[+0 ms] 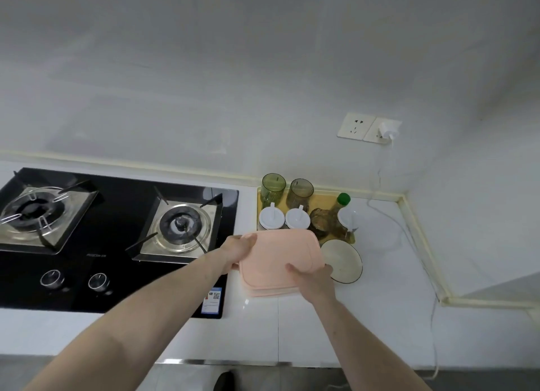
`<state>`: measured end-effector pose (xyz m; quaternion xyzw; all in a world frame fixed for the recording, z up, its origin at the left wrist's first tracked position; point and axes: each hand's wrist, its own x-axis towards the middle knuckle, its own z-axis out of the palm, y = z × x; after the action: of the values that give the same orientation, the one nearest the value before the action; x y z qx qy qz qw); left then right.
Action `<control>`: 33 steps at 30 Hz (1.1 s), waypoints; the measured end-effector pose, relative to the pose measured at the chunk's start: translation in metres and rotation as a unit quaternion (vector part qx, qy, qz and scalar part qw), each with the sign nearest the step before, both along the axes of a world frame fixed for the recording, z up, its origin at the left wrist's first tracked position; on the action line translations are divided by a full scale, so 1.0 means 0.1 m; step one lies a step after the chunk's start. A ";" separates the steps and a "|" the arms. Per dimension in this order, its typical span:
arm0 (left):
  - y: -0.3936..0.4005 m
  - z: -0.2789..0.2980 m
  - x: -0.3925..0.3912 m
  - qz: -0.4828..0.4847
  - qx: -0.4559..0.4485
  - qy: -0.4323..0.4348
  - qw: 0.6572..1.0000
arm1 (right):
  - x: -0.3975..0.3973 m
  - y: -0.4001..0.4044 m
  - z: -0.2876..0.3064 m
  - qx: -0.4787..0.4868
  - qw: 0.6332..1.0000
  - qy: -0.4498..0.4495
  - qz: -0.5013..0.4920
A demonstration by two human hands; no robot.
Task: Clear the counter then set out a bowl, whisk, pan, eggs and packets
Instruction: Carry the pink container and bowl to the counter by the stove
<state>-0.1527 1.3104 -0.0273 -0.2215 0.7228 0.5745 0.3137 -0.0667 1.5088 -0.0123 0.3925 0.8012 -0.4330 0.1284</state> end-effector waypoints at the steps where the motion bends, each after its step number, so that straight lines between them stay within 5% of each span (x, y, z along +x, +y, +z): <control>1: 0.00 -0.02 0.01 -0.003 -0.008 0.007 1.000 | 0.01 0.00 0.00 0.000 1.000 0.001 0.002; 12: -0.11 0.14 0.74 -0.144 -0.154 0.096 0.973 | 0.13 0.02 0.11 -0.044 0.998 0.037 -0.012; 17: -0.28 0.35 1.43 -0.281 -0.247 0.154 0.914 | 0.19 0.08 0.11 -0.066 0.996 0.056 -0.035; 22: -0.64 0.59 2.05 -0.250 -0.278 0.203 0.905 | 0.46 -0.12 0.18 0.016 0.973 0.227 -0.033; 24: -0.79 0.71 2.28 -0.235 -0.282 0.209 0.906 | 0.61 -0.34 0.29 -0.029 0.953 0.298 -0.037; 33: -1.65 1.37 2.87 -0.128 -0.320 0.286 0.894 | 0.89 -1.69 1.05 -0.177 0.910 0.345 0.149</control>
<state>0.1347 1.1458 0.1098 -0.0418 0.9482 0.3055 0.0769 0.0226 1.3394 0.0929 0.0658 0.7553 -0.6515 -0.0253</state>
